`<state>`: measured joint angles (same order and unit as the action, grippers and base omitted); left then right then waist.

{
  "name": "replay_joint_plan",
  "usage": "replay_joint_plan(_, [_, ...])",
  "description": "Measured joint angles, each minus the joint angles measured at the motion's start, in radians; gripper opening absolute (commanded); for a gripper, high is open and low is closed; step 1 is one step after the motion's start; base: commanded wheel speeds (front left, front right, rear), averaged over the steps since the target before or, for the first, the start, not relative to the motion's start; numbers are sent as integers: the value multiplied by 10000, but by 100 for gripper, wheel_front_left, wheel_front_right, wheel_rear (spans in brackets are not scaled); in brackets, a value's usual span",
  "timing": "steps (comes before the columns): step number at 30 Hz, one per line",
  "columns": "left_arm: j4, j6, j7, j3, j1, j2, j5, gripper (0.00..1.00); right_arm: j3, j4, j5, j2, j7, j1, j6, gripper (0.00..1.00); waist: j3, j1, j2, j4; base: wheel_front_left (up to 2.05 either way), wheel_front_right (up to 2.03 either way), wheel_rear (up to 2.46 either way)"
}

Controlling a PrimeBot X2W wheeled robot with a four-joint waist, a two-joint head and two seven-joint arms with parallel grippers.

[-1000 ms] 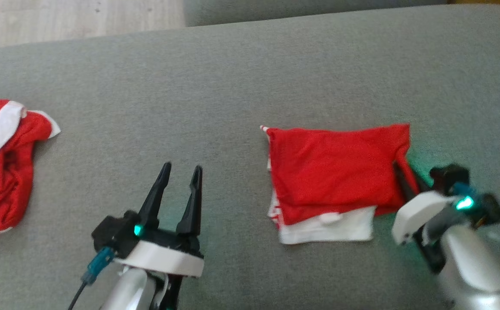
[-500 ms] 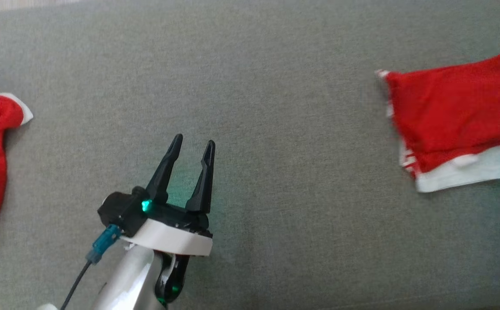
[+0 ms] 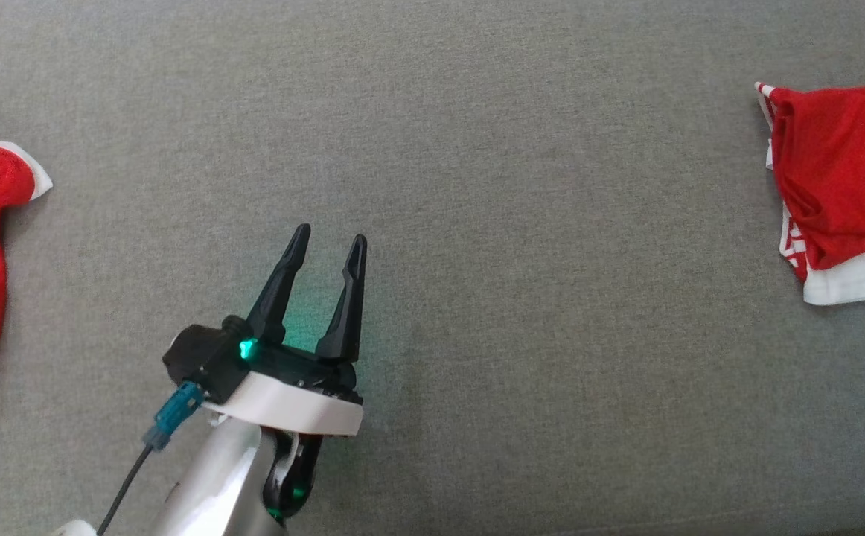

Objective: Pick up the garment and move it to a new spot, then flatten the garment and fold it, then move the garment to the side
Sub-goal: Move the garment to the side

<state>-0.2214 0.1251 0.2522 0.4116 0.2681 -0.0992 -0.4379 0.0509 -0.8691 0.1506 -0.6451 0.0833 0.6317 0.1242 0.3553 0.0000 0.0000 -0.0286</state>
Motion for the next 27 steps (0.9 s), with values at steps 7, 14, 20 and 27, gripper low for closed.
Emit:
replay_joint_plan(7, [-27,0,2,-33,5,-56,0,100,-236,-307,-194,90,240,169,0,100,-116,-1,0,-81,0,0,0])
replay_joint_plan(14, [-171,0,0,-136,-54,-59,-56,100,-176,-111,-169,594,740,135,0,100,-551,0,0,-92,0,0,0])
replay_joint_plan(20, [-148,0,2,-546,-500,-42,-77,100,387,1726,370,1547,959,-161,0,100,-1341,-2,0,-146,0,0,0])
replay_joint_plan(27, [-10,0,0,-955,-1031,23,-96,100,378,4117,1183,3097,926,-2092,0,100,-2173,-2,0,-159,0,0,0])
